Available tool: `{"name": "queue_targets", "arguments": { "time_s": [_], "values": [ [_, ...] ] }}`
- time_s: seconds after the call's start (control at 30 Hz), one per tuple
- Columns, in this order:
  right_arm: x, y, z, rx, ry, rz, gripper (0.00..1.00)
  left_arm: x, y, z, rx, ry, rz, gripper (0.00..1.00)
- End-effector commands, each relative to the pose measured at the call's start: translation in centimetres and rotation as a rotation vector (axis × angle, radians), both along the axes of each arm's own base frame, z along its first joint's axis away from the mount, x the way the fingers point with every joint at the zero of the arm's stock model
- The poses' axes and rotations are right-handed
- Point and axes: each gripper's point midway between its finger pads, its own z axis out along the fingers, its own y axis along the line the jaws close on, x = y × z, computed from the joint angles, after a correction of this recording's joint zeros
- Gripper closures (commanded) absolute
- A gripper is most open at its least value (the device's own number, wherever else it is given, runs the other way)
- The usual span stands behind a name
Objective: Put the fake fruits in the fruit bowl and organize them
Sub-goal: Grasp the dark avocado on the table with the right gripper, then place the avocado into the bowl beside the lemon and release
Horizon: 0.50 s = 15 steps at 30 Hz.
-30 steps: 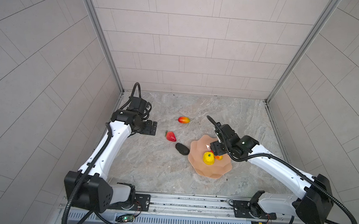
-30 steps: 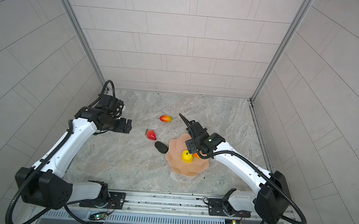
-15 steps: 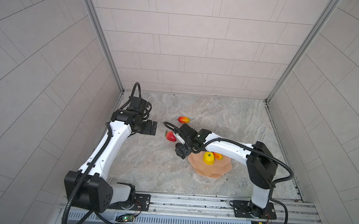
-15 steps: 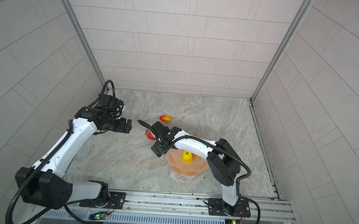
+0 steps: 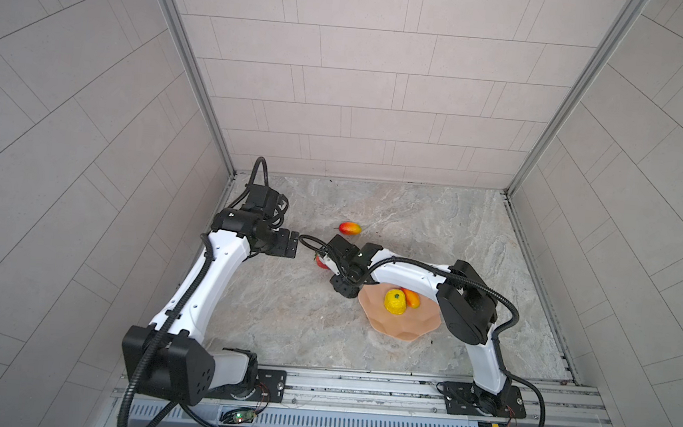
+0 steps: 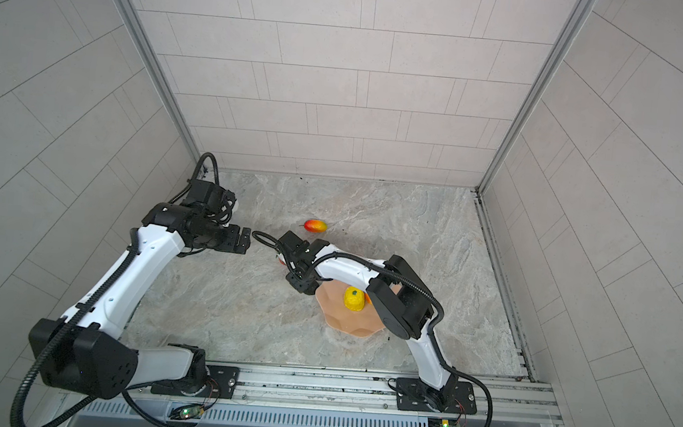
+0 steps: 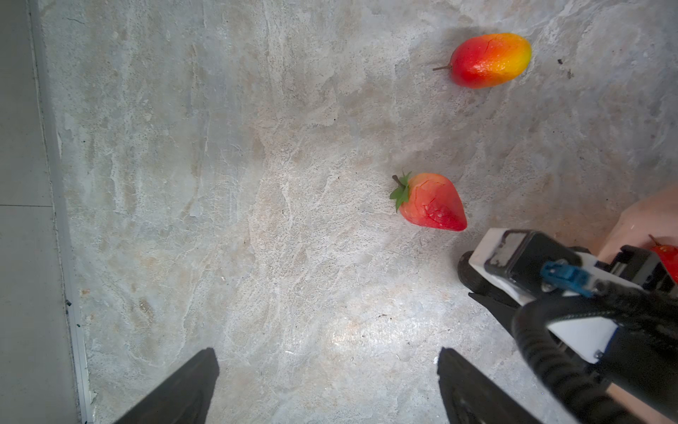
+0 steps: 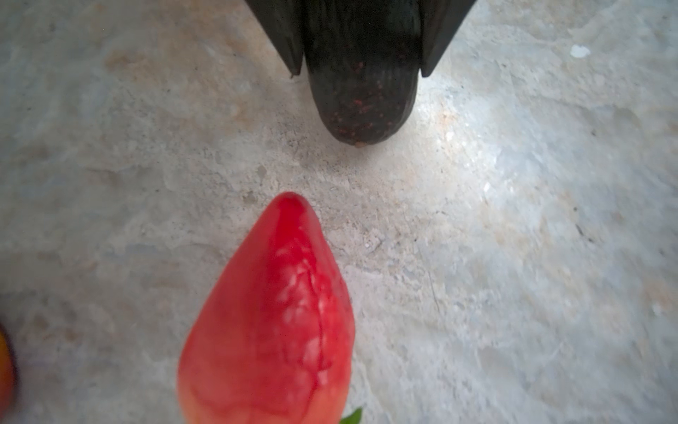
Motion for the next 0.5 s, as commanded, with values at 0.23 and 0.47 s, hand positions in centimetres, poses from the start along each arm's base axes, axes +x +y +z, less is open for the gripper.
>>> {"name": "queue_targets", "arguments": {
  "time_s": [0.23, 0.47],
  "values": [
    [-1.2, 0.4, 7.0, 0.075, -0.071, 0.031, 0.78, -0.3, 0.4, 0.2, 0.014, -0.008, 0.0, 0.0],
    [-2.0, -3.3, 12.5, 0.126, -0.177, -0.045, 0.79, -0.4, 0.3, 0.3, 0.01, -0.013, -0.002, 0.0]
  ]
}}
